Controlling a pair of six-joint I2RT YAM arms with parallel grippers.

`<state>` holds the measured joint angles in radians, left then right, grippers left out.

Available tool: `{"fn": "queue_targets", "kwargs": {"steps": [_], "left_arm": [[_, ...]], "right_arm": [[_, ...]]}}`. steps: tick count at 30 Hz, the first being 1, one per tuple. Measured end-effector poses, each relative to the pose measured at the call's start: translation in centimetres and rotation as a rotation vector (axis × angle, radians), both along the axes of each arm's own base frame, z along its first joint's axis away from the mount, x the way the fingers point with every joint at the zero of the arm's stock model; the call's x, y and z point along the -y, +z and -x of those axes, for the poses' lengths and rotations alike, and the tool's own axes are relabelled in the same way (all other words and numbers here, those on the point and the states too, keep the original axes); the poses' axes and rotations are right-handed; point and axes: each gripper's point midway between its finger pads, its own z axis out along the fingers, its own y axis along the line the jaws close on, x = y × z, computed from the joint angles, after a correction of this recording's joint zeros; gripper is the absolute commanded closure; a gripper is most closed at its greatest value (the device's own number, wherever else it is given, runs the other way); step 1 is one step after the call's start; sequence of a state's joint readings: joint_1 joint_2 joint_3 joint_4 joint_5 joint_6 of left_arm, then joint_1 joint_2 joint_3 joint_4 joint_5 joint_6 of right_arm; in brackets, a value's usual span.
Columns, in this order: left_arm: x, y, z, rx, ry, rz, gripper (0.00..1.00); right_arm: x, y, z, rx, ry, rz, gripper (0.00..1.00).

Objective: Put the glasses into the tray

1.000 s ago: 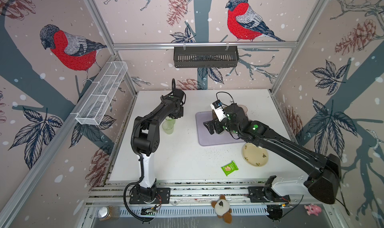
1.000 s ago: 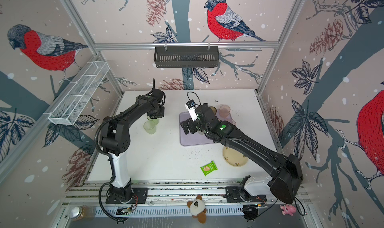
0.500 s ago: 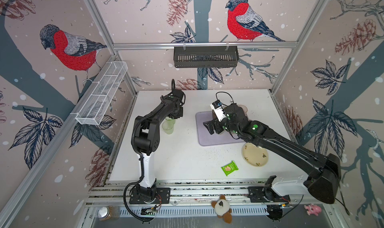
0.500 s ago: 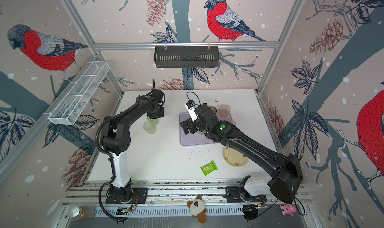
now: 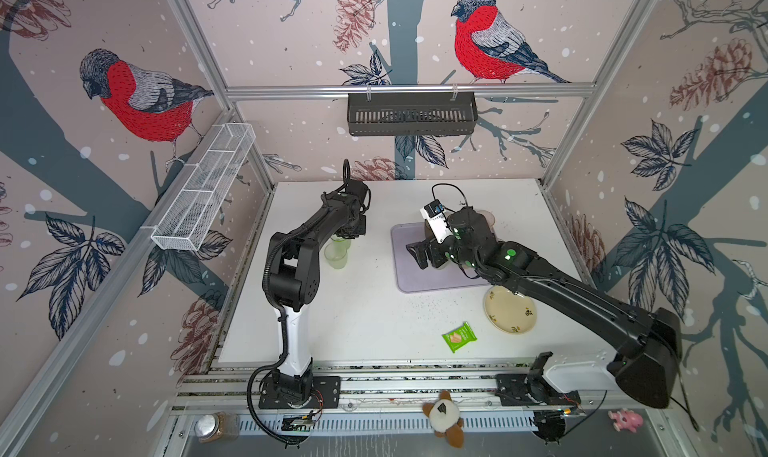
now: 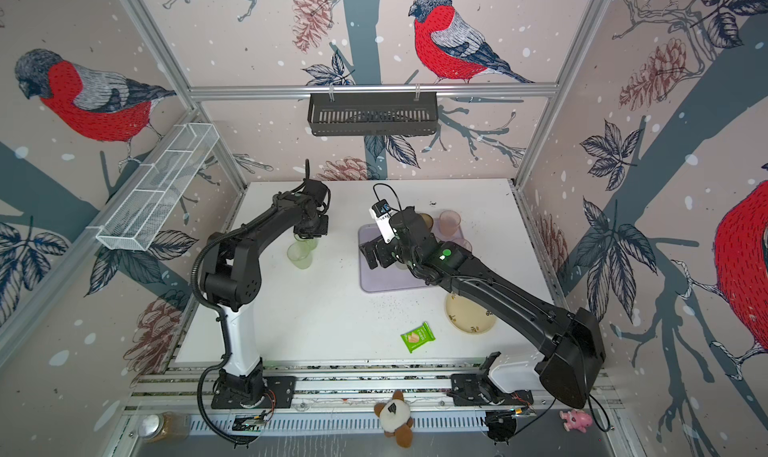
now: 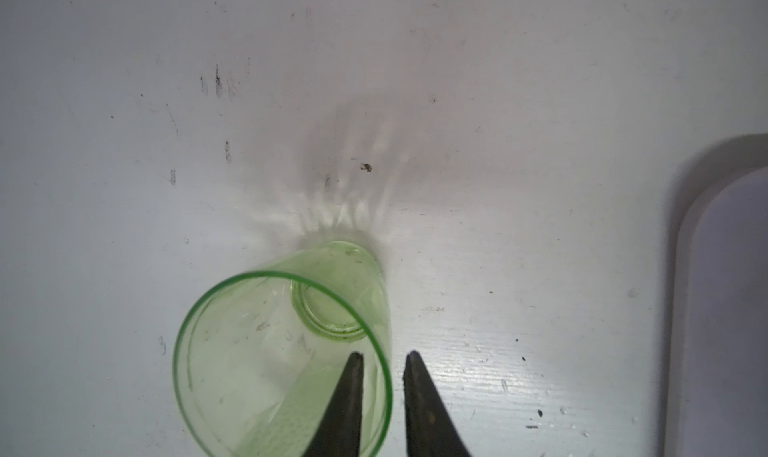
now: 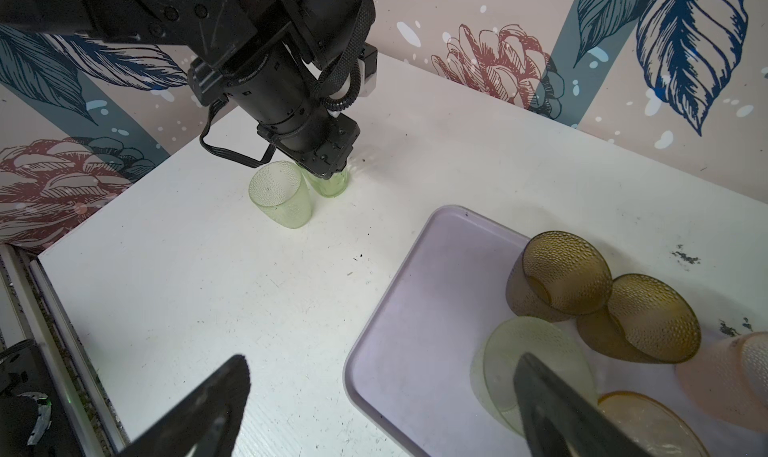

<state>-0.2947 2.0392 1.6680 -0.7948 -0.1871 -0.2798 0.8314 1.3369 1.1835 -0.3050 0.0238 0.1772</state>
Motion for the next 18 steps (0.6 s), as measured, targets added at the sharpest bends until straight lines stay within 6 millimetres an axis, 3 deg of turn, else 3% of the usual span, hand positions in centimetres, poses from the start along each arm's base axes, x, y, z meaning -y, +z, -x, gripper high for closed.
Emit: {"fn": "queue_targets", "kwargs": {"steps": [18], "left_arm": [[-0.08, -0.37, 0.26, -0.009, 0.000, -0.003, 0.85]], "right_arm": [[-0.21, 0.15, -0.14, 0.007, 0.002, -0.008, 0.01]]}}
